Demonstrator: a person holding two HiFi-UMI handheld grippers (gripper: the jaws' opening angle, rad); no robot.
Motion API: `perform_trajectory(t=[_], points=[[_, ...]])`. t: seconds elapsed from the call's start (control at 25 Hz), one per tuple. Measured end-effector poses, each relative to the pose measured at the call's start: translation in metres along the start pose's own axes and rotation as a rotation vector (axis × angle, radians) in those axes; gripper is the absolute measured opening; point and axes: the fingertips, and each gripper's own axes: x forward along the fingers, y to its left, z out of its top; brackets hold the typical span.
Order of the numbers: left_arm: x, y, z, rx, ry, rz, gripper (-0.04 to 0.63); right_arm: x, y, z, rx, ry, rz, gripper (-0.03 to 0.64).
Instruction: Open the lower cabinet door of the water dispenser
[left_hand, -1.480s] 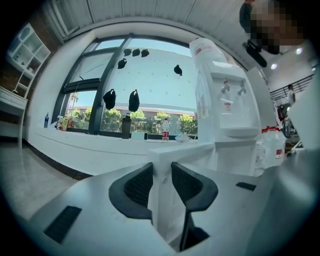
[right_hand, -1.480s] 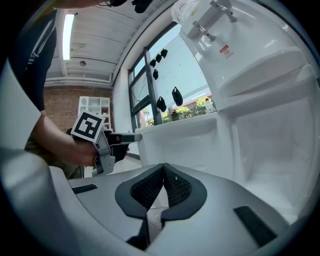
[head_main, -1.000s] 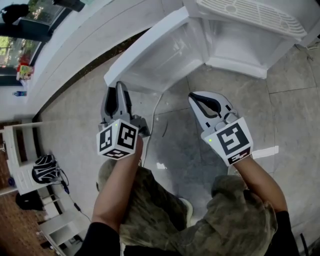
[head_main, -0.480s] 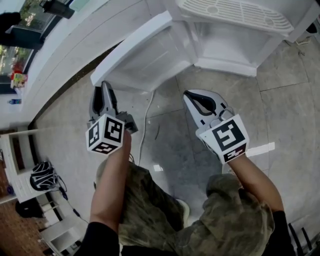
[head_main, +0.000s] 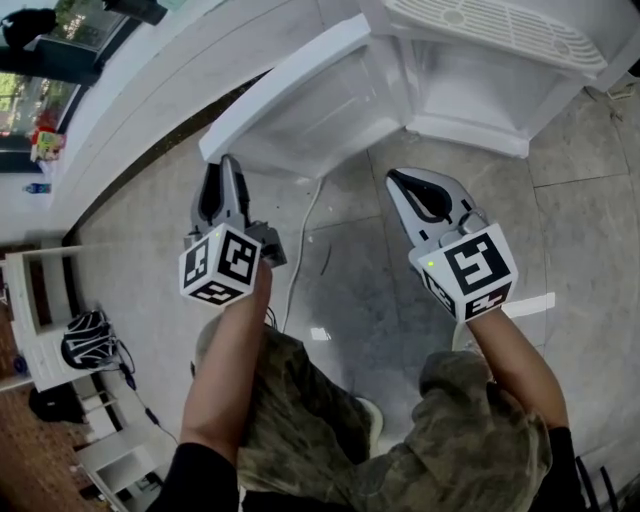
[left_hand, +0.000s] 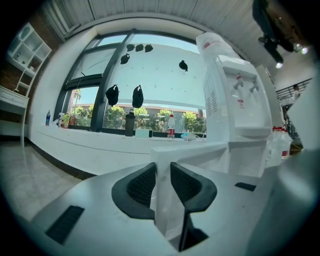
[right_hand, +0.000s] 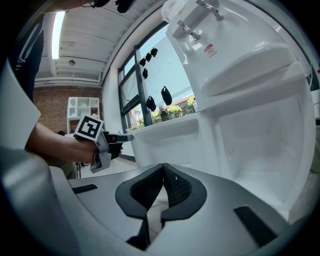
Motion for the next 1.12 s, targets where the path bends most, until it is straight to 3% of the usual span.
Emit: perform_trajectory(t=[0.28,0.52,0.6,0.8,0.88,1.12], points=[[-0.013,-0.004,0.0,-0.01,0.012,-0.013,0.091,-0.003,-0.008,0.011,0.024,-0.022,-0.02,0.0],[-0.033,-0.033,0.002,0.037,0.024,-0.104,0.091,-0.013,-0.022,0.019,0.022,-0.034,-0.044,0.0],[-0.04,-0.041,0.003,0.057,0.033,-0.132,0.061,-0.018,-0.032,0.021,0.027,-0.036,-0.058,0.0],[-0.059,-0.077,0.017,-0.095,0.087,-0.253,0.014,-0.038,-0.05,0.019,0.067,-0.012,-0.094,0.0],[-0.062,-0.087,0.025,-0.096,0.087,-0.289,0.009,-0.045,-0.05,0.013,0.083,0.005,-0.094,0.0],[-0.06,-0.096,0.015,-0.03,0.173,-0.233,0.005,-0.068,-0.06,0.006,0.083,0.098,-0.074,0.0]])
